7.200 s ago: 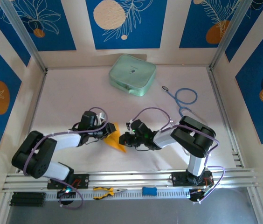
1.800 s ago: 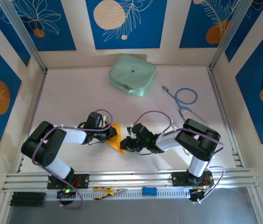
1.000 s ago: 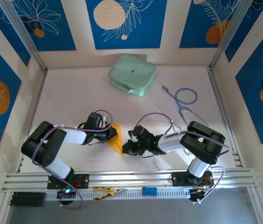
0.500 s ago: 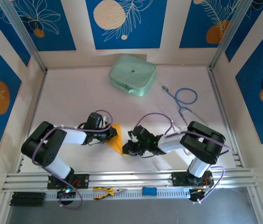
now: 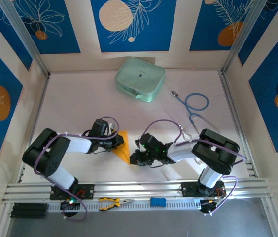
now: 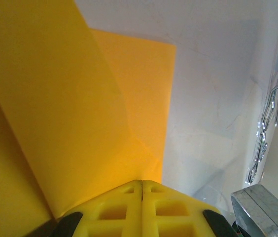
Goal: Fold a paper plane with a square sheet of paper (pick it up from the middle)
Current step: Perform the fourth fold on the wing at the bottom-center of the table.
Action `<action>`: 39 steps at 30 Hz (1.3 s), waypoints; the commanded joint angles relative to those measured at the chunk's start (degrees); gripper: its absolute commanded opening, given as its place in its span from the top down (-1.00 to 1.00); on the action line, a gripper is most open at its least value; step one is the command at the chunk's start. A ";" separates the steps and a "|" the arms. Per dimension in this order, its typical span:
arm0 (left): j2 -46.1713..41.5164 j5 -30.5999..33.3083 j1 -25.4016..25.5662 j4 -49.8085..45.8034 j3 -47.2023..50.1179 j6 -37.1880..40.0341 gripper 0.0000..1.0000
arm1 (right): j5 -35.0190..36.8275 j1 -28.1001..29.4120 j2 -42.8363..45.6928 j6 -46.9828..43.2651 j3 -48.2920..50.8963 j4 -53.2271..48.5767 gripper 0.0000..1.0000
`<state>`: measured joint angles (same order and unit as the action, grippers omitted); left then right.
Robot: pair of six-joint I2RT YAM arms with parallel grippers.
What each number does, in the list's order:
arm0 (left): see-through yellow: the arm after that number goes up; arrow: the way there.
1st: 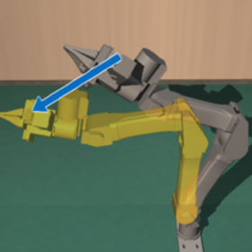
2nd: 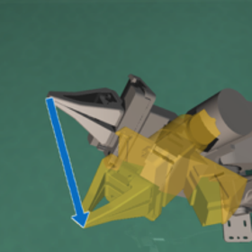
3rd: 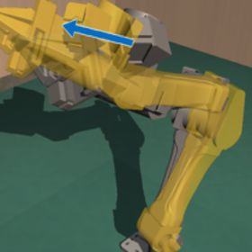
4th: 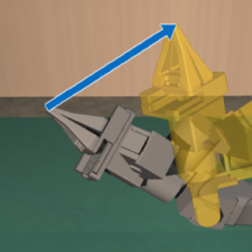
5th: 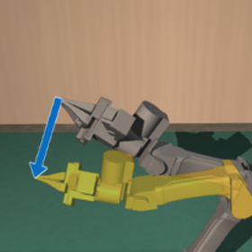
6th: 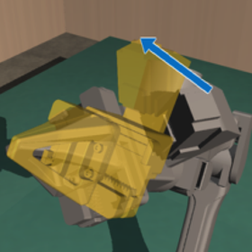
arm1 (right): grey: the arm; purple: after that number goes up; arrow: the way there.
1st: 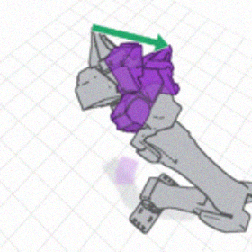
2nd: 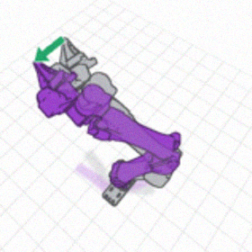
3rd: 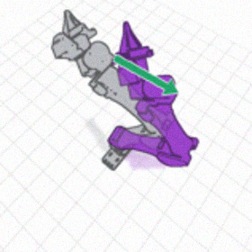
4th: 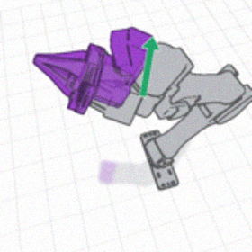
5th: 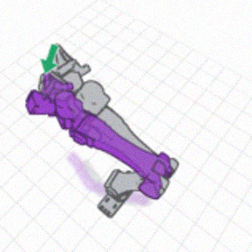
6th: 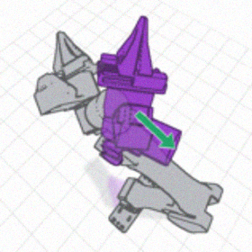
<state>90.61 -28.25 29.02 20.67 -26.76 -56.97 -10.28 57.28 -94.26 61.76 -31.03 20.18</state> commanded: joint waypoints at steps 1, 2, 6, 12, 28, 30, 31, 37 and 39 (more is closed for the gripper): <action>0.53 2.21 0.14 -1.52 1.26 -0.16 0.91 | -4.04 1.60 0.08 -1.32 1.66 -10.03 0.76; 0.53 2.29 0.09 -1.51 1.27 -0.21 0.91 | -4.12 1.69 -0.04 -1.37 1.78 -10.16 0.79; 0.53 2.18 0.16 -1.42 1.28 -0.21 0.91 | -4.27 1.89 -1.15 -1.42 1.64 -10.72 0.86; 0.36 2.32 0.17 -1.50 1.44 -0.32 0.91 | -3.53 2.92 -1.22 -2.86 0.31 -14.63 0.80; 0.47 2.63 0.14 -0.90 1.89 -0.72 0.91 | -5.26 3.68 0.13 -4.53 0.90 -16.38 0.80; 0.62 2.65 0.16 -0.80 1.89 -0.84 0.91 | -5.19 3.78 0.13 -4.80 0.65 -17.14 0.80; 0.62 2.59 0.14 -0.72 2.04 -0.85 0.91 | -5.10 3.76 0.08 -4.85 0.70 -17.45 0.80; 0.27 2.72 0.15 -0.66 2.20 -0.86 0.92 | -3.26 3.73 2.73 -5.03 0.66 -19.95 0.76; 0.28 2.67 0.16 -0.43 2.31 -1.09 0.92 | -1.29 3.35 5.35 -5.01 0.61 -21.13 0.73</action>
<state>90.52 -28.88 29.12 21.91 -25.93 -58.11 -10.94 59.99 -91.00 57.43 -32.23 9.50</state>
